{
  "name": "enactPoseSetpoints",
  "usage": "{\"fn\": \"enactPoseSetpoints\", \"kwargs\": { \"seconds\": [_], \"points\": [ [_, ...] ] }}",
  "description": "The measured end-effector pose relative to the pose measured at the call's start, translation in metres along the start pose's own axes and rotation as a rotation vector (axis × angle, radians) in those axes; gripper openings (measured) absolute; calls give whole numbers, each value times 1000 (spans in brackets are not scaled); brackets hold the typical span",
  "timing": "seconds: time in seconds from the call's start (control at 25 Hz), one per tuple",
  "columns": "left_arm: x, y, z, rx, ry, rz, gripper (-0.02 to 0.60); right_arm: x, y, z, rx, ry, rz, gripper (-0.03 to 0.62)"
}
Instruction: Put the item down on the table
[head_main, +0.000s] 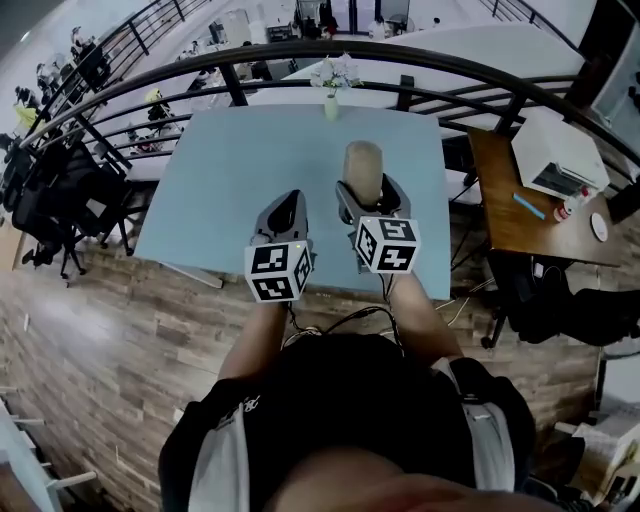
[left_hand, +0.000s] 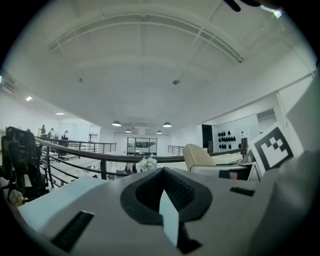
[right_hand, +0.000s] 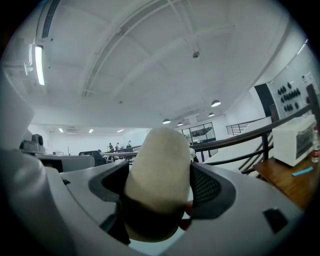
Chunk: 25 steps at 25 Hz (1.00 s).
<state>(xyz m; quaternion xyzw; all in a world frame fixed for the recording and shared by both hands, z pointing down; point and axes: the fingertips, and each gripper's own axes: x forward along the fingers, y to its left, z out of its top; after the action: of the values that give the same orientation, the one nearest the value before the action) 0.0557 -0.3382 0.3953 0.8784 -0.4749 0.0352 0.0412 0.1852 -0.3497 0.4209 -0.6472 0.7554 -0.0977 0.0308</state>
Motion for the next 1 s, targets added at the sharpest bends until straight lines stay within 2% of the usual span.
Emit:
{"fn": "enactPoseSetpoints", "kwargs": {
  "seconds": [0.28,0.68,1.0],
  "points": [
    [7,25,-7,-4,23,23,8,39,0,-36,-34,89,-16,385],
    [-5,64,-22,-42,57,79,8,78,12,-111,-69,259,-8,385],
    [-17,81,-29,-37,76,106,8,98,5,-172,-58,394,-33,385]
  ]
}}
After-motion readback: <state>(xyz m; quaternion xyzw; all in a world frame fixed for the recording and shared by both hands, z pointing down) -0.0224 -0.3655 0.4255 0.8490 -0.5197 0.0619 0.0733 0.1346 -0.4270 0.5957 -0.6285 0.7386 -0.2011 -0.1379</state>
